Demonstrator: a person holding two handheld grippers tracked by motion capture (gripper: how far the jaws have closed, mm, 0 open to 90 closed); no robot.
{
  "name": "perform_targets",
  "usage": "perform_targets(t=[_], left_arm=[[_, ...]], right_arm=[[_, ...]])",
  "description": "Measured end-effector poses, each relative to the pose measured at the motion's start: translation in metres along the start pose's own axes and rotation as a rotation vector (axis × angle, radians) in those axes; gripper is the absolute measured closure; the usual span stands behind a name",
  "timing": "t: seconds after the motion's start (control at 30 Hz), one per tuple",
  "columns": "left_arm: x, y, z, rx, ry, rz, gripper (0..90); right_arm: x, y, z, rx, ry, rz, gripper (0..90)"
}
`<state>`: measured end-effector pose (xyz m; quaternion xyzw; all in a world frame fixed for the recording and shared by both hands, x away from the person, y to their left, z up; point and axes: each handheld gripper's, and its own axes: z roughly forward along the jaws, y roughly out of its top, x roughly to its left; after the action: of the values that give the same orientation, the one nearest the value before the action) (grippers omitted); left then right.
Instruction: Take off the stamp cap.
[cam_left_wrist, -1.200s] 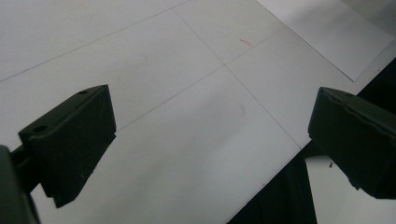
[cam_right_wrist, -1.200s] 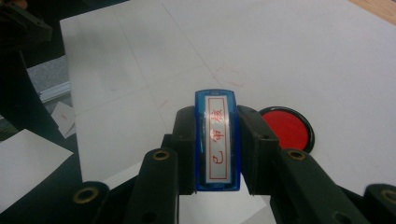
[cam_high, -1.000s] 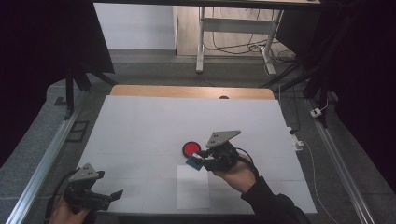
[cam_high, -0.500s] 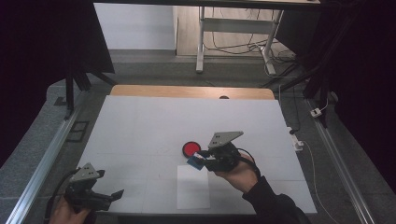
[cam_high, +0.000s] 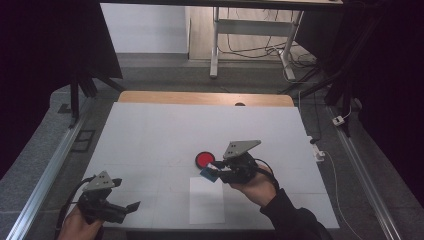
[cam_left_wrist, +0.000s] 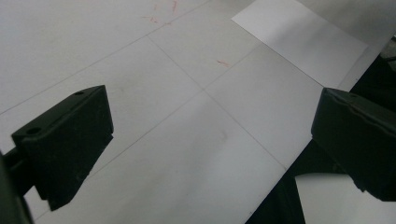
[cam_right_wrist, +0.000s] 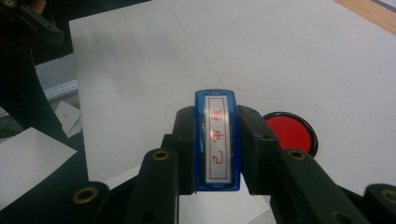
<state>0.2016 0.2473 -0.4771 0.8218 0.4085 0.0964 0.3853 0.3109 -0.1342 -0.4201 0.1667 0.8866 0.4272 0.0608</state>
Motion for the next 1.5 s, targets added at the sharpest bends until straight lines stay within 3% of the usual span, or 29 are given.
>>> perform_targets(t=[0.37,0.63,0.93,1.2,1.3,1.5], left_arm=[[-0.004,0.015,0.017,-0.011,-0.017,0.035,0.0],[-0.010,0.029,0.031,0.019,-0.038,0.071,0.0],[-0.014,0.041,0.046,0.012,-0.088,0.120,0.0],[-0.019,0.054,0.059,0.026,-0.126,0.138,0.0],[-0.018,0.058,0.064,0.012,-0.178,0.126,0.0],[-0.020,0.066,0.071,0.005,-0.184,0.139,0.0]], right_arm=[[0.000,0.001,-0.002,-0.005,0.003,0.000,70.0],[0.000,0.003,-0.005,-0.015,0.006,-0.006,70.0],[0.000,0.004,-0.007,-0.014,0.004,-0.011,70.0],[0.001,0.006,-0.009,-0.020,0.008,-0.012,69.9],[0.001,0.006,-0.009,-0.020,0.008,-0.013,70.0],[0.002,0.008,-0.010,-0.022,0.011,-0.018,70.0]])
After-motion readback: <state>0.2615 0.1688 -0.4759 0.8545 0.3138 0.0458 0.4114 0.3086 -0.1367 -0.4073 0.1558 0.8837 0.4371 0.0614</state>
